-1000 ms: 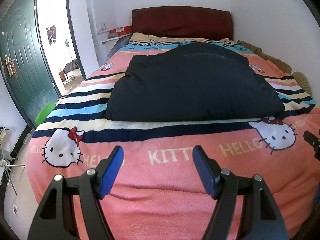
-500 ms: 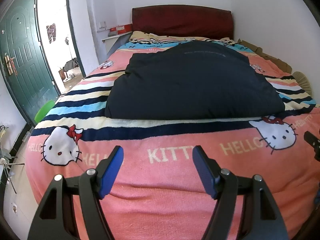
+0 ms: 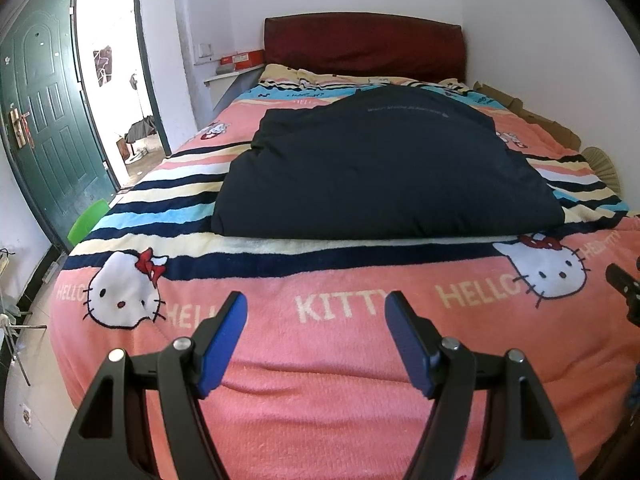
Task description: Fold large clothes
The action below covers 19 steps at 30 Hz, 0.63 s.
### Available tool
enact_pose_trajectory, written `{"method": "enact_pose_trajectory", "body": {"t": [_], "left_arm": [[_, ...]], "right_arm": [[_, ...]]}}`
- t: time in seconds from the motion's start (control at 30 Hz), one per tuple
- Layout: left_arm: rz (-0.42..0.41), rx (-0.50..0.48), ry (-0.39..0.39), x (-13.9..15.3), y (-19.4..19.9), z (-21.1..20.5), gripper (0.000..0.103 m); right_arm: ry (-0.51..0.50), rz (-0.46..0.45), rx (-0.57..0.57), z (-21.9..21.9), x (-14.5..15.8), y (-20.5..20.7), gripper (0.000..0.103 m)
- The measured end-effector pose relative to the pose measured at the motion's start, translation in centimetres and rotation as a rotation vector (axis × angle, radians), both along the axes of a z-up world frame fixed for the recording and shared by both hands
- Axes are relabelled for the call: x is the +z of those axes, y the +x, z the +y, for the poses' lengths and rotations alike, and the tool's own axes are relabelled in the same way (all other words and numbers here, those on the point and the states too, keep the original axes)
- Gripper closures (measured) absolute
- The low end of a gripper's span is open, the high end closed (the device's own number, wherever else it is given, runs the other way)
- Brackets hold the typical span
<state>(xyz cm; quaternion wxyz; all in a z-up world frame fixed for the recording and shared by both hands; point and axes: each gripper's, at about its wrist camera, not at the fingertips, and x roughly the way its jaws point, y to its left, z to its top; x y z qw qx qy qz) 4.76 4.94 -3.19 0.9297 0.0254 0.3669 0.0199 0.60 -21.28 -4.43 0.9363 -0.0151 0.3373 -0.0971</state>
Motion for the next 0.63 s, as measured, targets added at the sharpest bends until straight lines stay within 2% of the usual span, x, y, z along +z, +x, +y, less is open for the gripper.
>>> {"method": "enact_pose_trajectory", "body": {"t": [0.63], "left_arm": [[-0.007, -0.006, 0.016, 0.5, -0.8, -0.5, 0.033]], "right_arm": [[0.001, -0.033, 0.006, 0.1, 0.8, -1.1, 0.001]]}}
